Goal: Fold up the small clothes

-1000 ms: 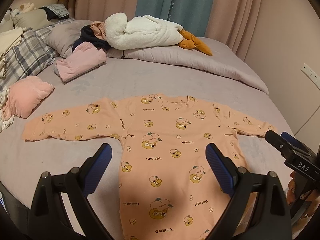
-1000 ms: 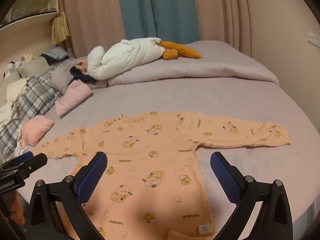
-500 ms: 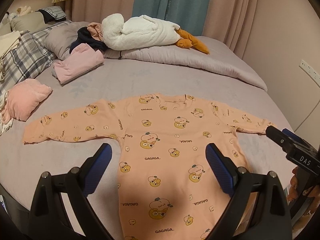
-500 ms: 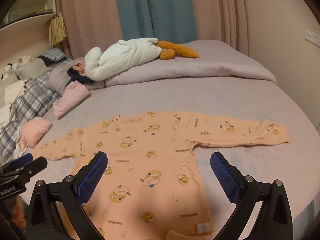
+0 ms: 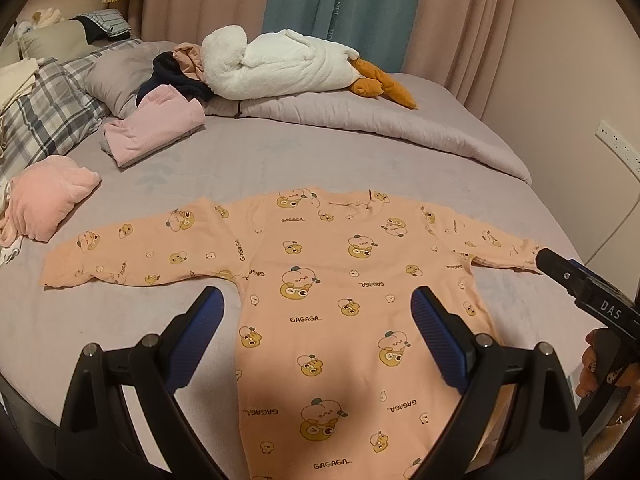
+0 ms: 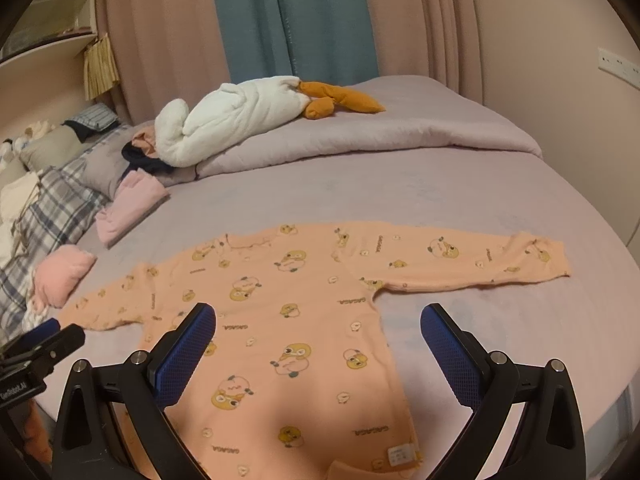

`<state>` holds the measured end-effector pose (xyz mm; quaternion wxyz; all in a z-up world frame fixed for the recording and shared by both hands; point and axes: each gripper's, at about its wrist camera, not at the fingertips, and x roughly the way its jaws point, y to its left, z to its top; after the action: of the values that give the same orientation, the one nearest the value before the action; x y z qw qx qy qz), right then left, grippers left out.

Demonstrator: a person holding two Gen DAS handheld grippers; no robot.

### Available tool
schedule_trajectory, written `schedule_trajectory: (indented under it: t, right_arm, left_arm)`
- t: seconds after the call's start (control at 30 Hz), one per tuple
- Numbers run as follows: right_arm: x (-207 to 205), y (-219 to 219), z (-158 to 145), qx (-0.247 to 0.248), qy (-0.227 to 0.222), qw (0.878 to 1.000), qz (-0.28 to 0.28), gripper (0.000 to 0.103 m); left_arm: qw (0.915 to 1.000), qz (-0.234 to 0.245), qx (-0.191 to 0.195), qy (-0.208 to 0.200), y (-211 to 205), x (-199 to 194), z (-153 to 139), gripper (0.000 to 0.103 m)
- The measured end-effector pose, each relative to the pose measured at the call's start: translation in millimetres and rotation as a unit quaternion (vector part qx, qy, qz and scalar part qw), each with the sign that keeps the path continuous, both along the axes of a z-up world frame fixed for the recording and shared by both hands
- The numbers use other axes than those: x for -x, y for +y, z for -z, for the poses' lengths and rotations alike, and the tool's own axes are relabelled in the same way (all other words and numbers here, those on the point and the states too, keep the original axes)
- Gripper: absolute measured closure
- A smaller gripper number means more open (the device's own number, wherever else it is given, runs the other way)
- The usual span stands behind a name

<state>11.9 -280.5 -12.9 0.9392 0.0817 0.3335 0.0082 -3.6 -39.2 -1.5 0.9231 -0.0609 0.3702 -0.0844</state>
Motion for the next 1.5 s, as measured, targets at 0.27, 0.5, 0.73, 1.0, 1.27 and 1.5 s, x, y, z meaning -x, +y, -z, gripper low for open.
schedule_trajectory:
  t: [0.27, 0.5, 0.73, 1.0, 1.27, 1.5]
  right_arm:
    - [-1, -8, 2, -0.005, 0.001, 1.000, 0.011, 0.001]
    - [-2, -14, 2, -0.012, 0.002, 1.000, 0.018, 0.001]
    - [-3, -22, 4, -0.019, 0.001, 1.000, 0.025, 0.001]
    - [-5, -43, 8, -0.039, 0.000, 0.998, 0.041, 0.001]
    - [-14, -109, 19, -0.098, 0.003, 0.991, 0.091, 0.012]
    - [-29, -202, 51, -0.163, 0.038, 0.967, 0.194, 0.030]
  left_arm:
    - [1.0000, -0.009, 0.003, 0.001, 6, -7, 1, 0.009]
    - [0.9999, -0.008, 0.008, 0.009, 6, -11, 4, 0.009]
    - [0.9997, 0.003, 0.023, 0.013, 2, -14, 3, 0.010]
    - [0.9988, 0.005, 0.037, 0.030, -2, -23, 10, 0.011]
    - [0.9970, 0.008, 0.056, 0.054, -9, -37, 24, 0.013]
    - [0.9930, 0.008, 0.080, 0.086, -11, -54, 43, 0.019]
